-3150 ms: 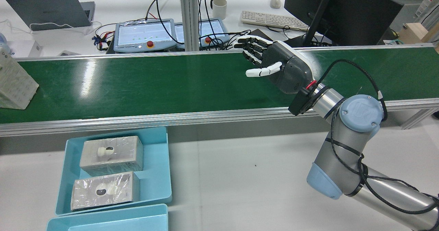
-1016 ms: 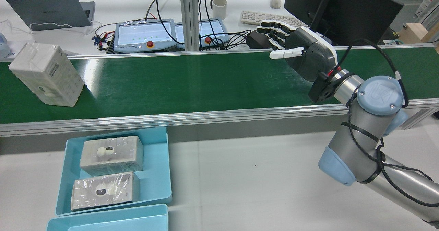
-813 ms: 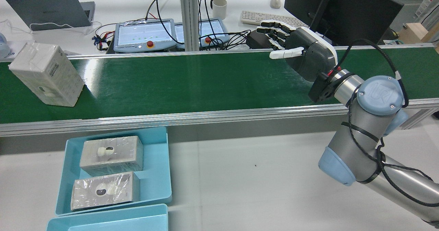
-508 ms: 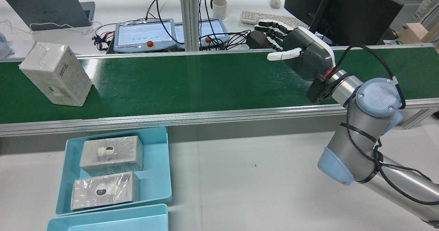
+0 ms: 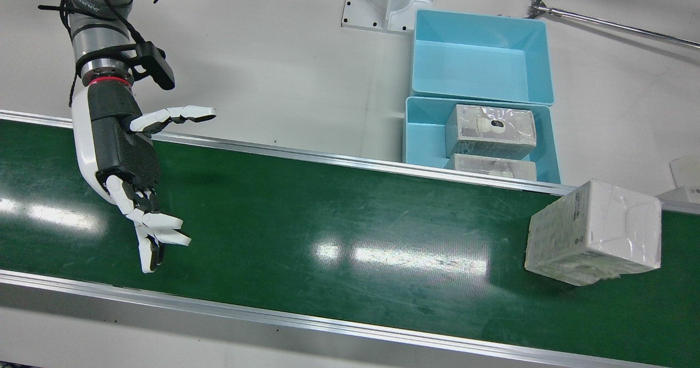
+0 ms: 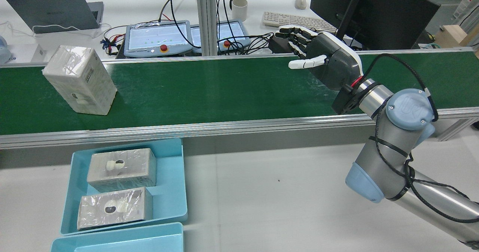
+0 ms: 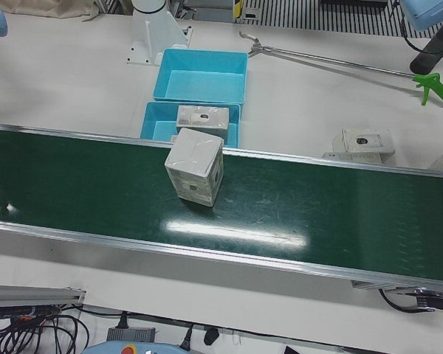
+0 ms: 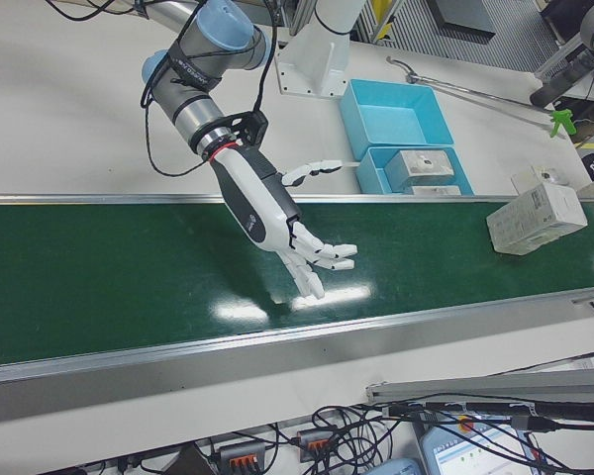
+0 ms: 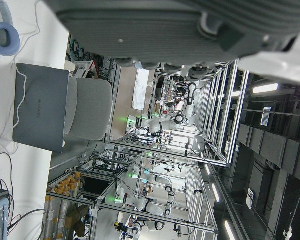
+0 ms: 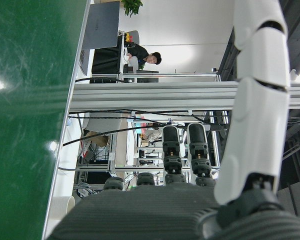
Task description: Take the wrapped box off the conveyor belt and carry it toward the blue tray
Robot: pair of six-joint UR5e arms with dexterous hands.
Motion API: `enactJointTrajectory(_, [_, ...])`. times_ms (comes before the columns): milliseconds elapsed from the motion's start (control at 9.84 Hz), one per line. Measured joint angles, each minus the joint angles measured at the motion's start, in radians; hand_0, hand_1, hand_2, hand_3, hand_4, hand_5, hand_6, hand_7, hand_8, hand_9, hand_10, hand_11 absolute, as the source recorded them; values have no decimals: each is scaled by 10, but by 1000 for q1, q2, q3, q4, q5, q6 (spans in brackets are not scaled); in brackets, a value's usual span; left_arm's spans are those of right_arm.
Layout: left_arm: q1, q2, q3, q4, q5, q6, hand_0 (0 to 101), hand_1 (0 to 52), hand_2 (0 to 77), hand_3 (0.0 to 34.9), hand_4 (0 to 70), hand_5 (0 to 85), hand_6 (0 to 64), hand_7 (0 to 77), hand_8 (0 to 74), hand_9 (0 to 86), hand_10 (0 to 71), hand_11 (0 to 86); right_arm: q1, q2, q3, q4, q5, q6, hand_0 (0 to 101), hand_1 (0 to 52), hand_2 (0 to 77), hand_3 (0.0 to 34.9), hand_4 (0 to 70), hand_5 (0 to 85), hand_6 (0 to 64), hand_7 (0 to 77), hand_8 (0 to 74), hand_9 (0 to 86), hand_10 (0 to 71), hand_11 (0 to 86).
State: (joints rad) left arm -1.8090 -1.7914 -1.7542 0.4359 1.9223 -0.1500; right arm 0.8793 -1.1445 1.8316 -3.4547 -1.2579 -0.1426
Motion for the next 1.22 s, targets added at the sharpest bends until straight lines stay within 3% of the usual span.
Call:
enactJointTrajectory(406, [0,0,0,0,0,0,0,0,5,0,0,11,0,5,5,0,0,0,-8,1,1,1,0,1,464,125,147,82,109,267,44,207,0,33,0,16])
enactJointTrajectory(508, [0,0,0,0,0,0,0,0,5,0,0,11,0,5,5,0,0,0,-10,1,3,1,0,1,464,125,147,100,120,267,44,213,0,33,5,16])
enactJointTrajectory(813, [0,0,0,0,0,0,0,0,11,0,0,11,0,5,5,0,5,0,-15,2,8,0,0,2,464,115,109,99,76,267,44,207,0,33,0,16])
enactJointTrajectory(1016, [0,0,0,0,0,0,0,0,5,0,0,11,0,5,5,0,5,0,-15,2,10,0,0,4,465,115,109,89,98,267,44,207,0,33,0,16])
enactJointTrajectory(1118, [0,0,0,0,0,0,0,0,5,0,0,11,0,5,5,0,5,0,-16,2,11,0,0,4,462,115,120,112,109,267,44,207,0,33,0,16])
enactJointTrajectory(1219, [0,0,0,0,0,0,0,0,11,0,0,11,0,5,5,0,5,0,-16,2,13,0,0,4,463,115,109,109,109,267,44,207,0,33,0,16])
